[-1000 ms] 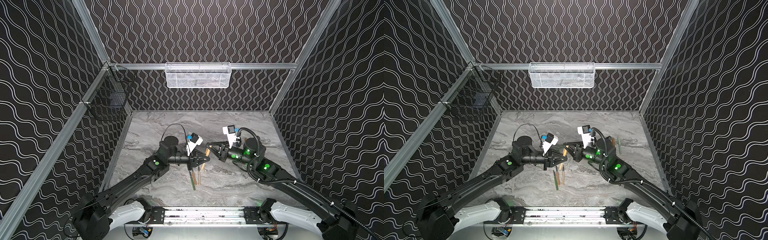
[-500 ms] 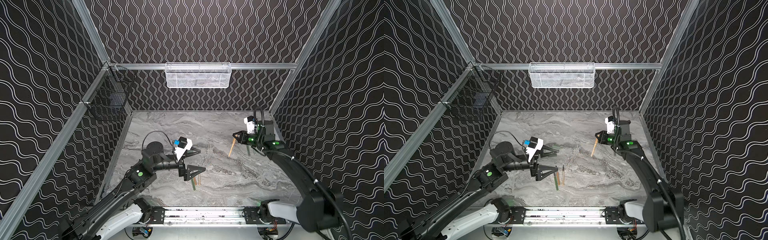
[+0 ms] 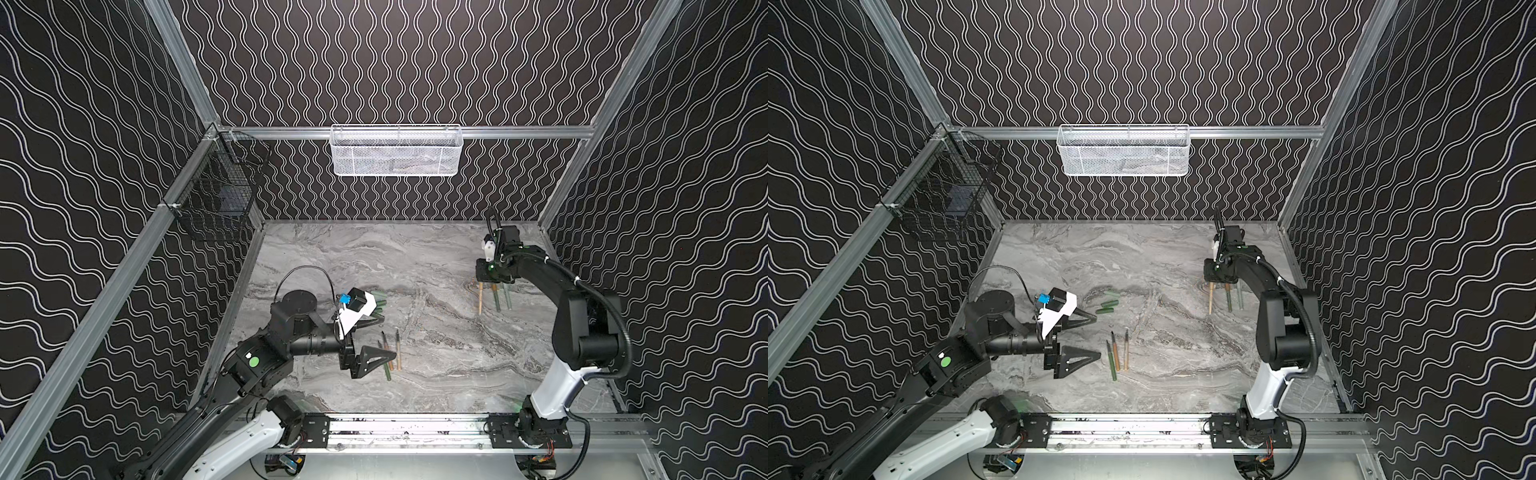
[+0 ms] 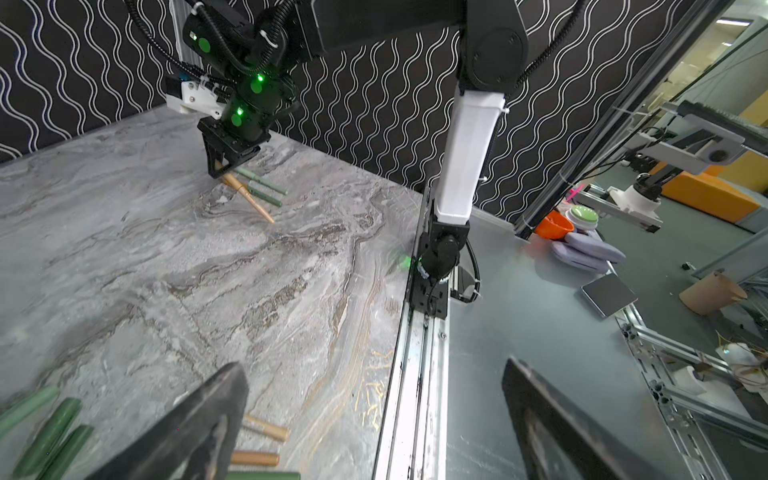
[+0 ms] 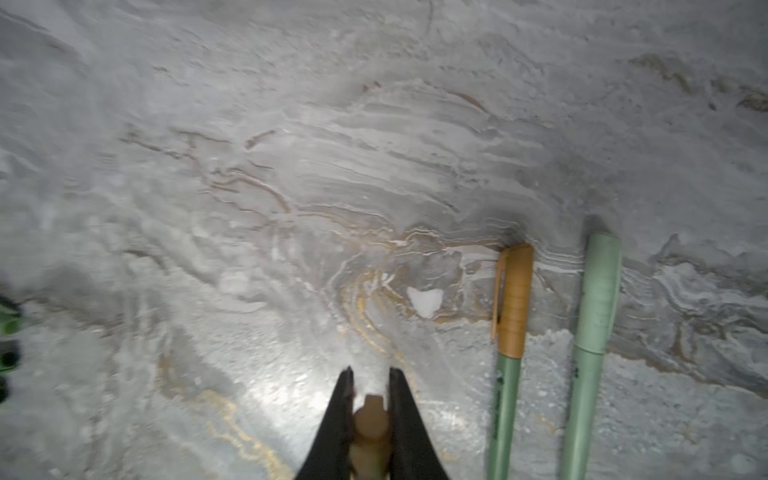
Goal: Insert the pens into the pen caps
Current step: 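Carry the capped tan pen farther from the robot and lower it beside the other pens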
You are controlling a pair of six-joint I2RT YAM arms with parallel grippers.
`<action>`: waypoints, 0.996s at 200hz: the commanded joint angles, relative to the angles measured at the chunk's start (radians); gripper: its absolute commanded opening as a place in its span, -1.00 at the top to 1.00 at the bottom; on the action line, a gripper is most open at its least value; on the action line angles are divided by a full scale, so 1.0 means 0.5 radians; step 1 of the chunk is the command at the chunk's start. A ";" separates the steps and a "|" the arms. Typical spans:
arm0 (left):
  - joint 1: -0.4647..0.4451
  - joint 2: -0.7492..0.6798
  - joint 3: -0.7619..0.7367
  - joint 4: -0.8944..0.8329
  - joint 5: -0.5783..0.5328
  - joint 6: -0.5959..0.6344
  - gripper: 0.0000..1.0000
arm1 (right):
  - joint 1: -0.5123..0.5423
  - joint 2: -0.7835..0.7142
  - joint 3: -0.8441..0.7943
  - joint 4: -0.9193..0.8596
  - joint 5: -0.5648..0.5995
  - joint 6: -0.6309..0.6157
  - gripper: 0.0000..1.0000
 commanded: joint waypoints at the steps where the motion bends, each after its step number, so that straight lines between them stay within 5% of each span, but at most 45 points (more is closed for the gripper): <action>1: 0.000 -0.043 -0.028 -0.078 -0.029 0.077 -0.97 | -0.012 0.090 0.107 -0.133 0.194 -0.095 1.00; 67: 0.003 -0.056 -0.041 -0.087 -0.027 0.109 -0.98 | -0.024 0.505 0.386 -0.253 0.489 -0.174 0.91; 199: 0.004 -0.070 -0.042 -0.090 -0.105 0.104 -0.98 | 0.080 0.224 0.433 -0.293 0.437 -0.086 -0.13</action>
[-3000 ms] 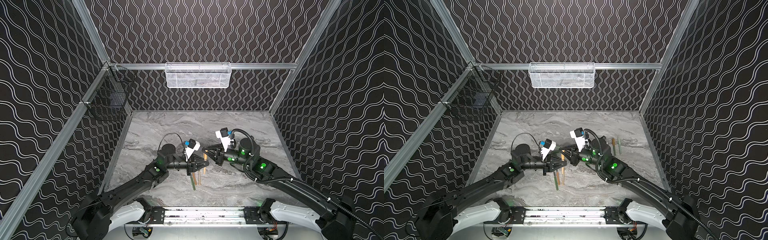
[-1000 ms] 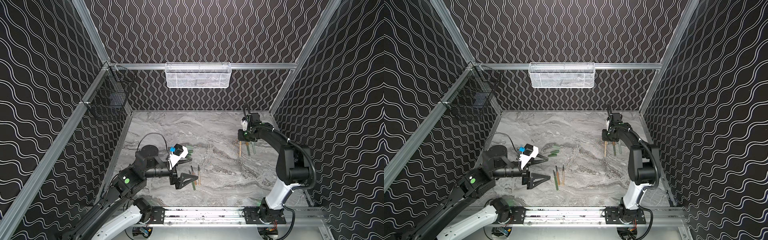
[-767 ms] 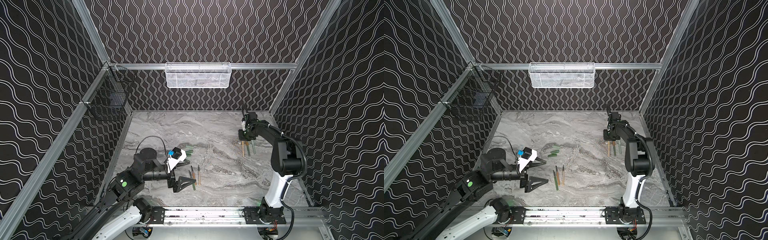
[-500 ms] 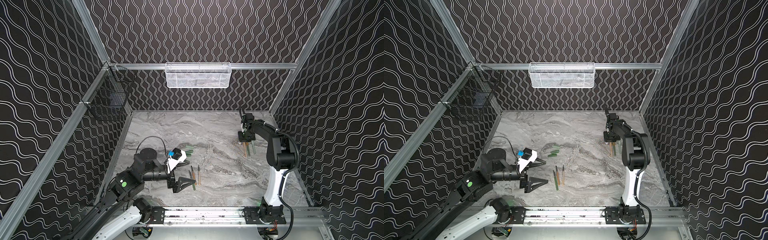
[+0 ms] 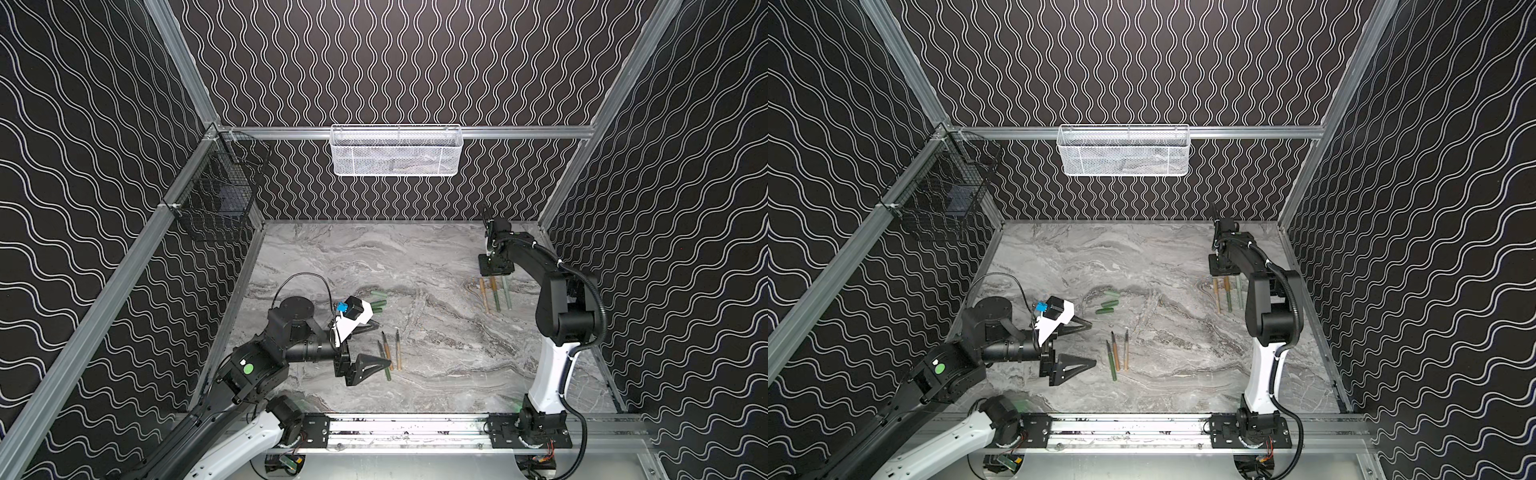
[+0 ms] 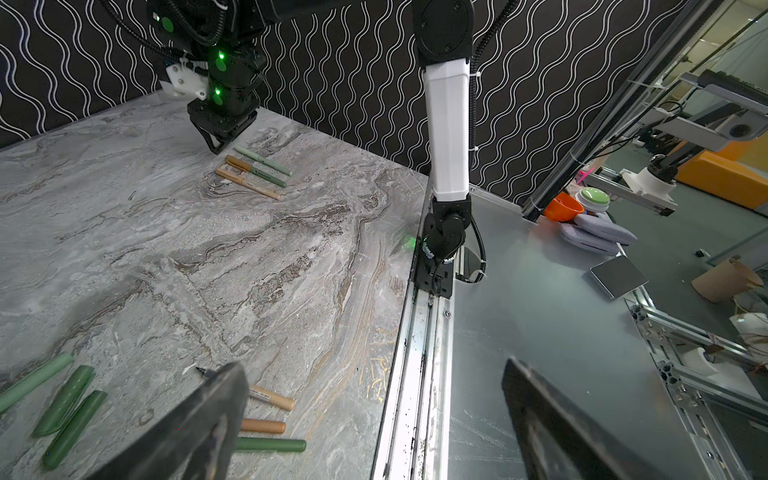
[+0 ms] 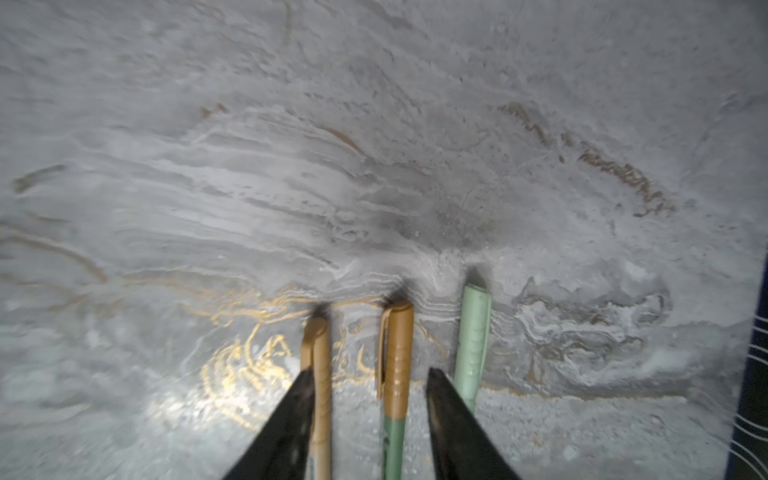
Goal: Insert the pens into the pen caps
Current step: 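Carry the capped tan pen farther from the robot and lower it beside the other pens, then move the right gripper to the uncapped pens and grasp a tan clear-barrel pen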
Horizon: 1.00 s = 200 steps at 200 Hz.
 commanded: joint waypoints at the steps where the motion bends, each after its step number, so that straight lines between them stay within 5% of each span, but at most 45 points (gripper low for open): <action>1: 0.002 0.001 0.006 0.021 -0.081 0.024 -0.97 | 0.056 -0.142 -0.050 -0.003 -0.081 0.055 -0.14; 34: 0.002 -0.001 0.022 -0.033 -0.333 0.024 -0.97 | 0.228 -0.504 -0.368 0.211 -0.332 0.187 -0.31; 87: 0.007 0.022 0.045 -0.121 -0.952 -0.005 -0.97 | 0.807 -0.822 -0.798 0.472 -0.491 0.452 -0.34; 145: 0.078 -0.014 0.052 -0.193 -1.464 -0.078 -0.98 | 1.301 -0.809 -1.032 0.677 -0.457 0.795 -0.31; 200: 0.143 -0.054 0.039 -0.185 -1.501 -0.101 -0.98 | 1.638 -0.524 -0.930 0.674 -0.349 0.982 -0.20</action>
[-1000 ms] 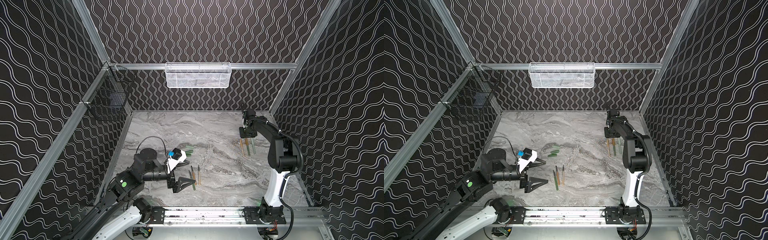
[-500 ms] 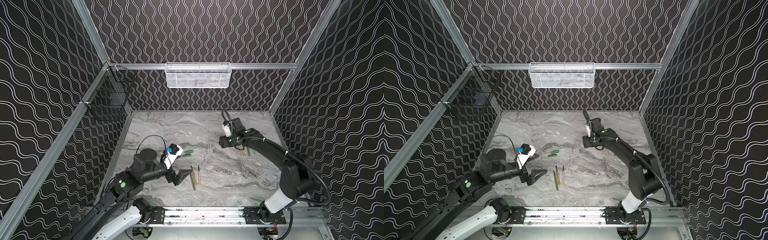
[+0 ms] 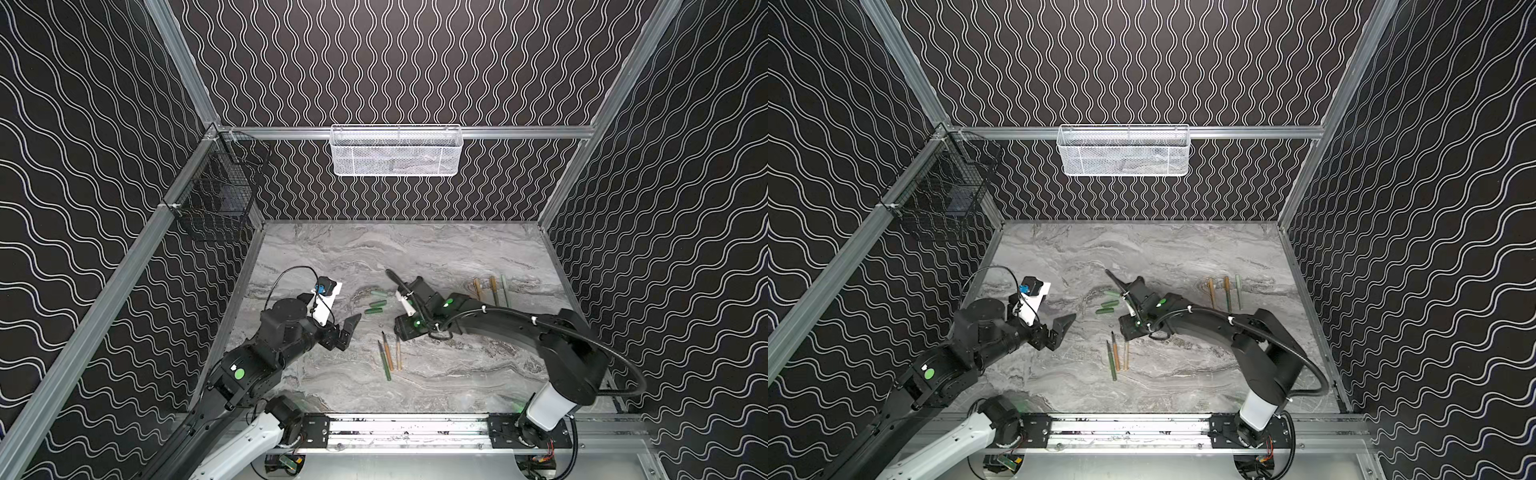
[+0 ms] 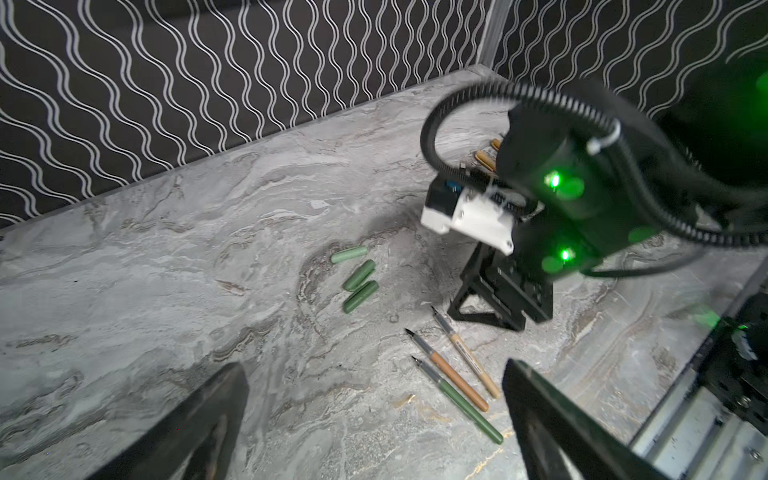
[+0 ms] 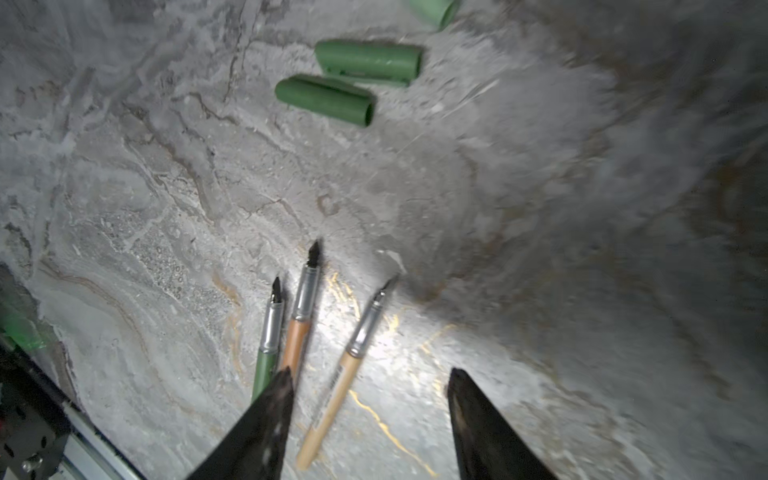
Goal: Insert the pens into the pen caps
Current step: 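Move the right gripper to the uncapped pens and grasp a tan clear-barrel pen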
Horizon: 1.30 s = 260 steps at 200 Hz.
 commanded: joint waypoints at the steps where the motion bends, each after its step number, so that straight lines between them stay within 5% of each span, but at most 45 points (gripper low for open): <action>1: 0.017 0.009 0.000 0.036 -0.043 -0.035 -0.98 | 0.086 0.092 0.058 0.036 0.087 0.145 -0.19; 126: 0.034 -0.012 -0.003 0.037 0.015 -0.022 -0.98 | 0.206 0.329 0.117 -0.093 0.278 0.238 0.45; 215: 0.036 -0.010 -0.011 0.038 0.149 -0.092 -0.97 | 0.262 0.454 0.212 -0.207 0.372 0.224 0.55; 260: 0.035 -0.034 -0.058 0.074 0.274 -0.215 -0.97 | 0.270 0.449 0.220 -0.224 0.410 0.219 0.77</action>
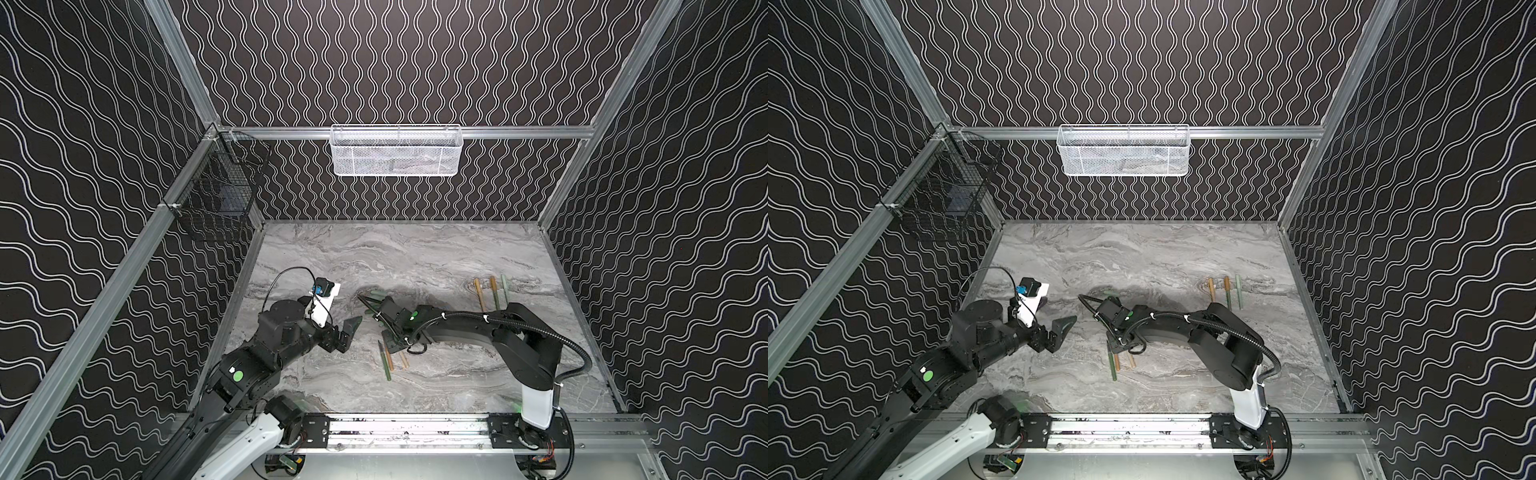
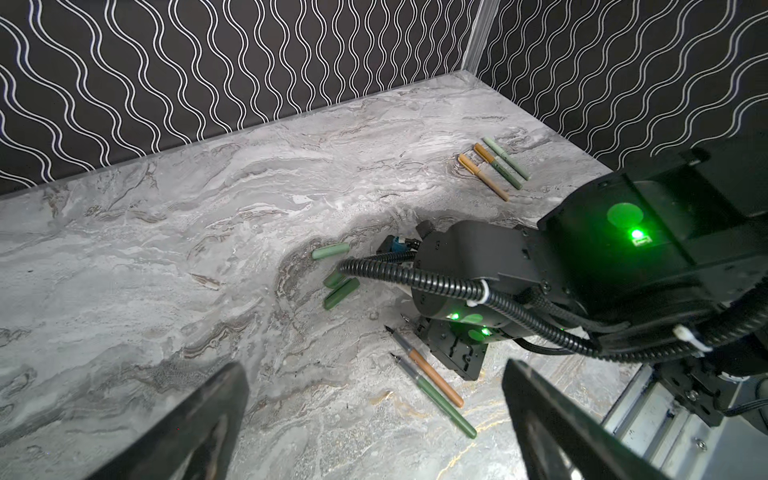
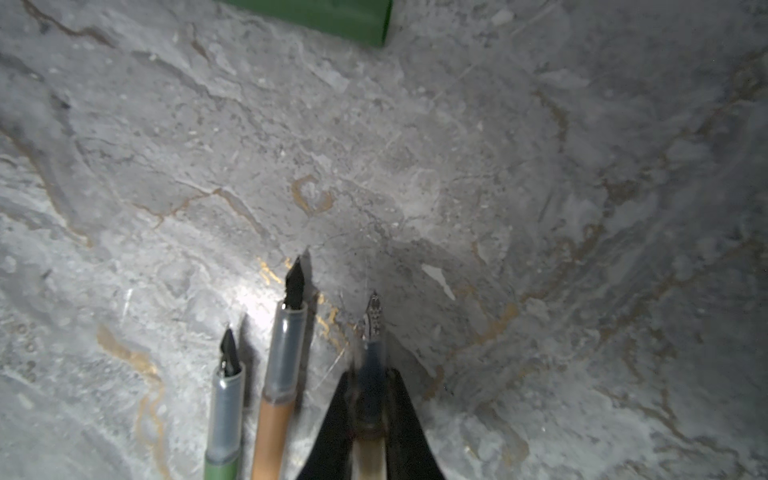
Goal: Insert the pens into the pen caps
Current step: 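Move the right gripper to the uncapped pens and grasp a tan clear-barrel pen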
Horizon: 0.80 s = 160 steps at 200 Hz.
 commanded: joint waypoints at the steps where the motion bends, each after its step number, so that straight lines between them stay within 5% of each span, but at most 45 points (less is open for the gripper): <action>1: 0.004 0.011 -0.023 0.076 0.114 -0.108 -0.98 | 0.005 0.014 -0.010 -0.109 0.002 0.012 0.77; 49: 0.004 0.028 -0.084 0.192 0.267 -0.247 -0.98 | -0.048 -0.067 -0.036 -0.038 -0.022 -0.029 0.82; 107: 0.005 0.044 -0.287 0.532 0.530 -0.463 -0.97 | -0.248 -0.580 -0.265 0.344 -0.350 -0.083 0.82; 160: -0.002 0.149 -0.438 0.970 0.873 -0.611 -0.97 | -0.308 -1.151 -0.654 1.105 -0.740 -0.259 0.80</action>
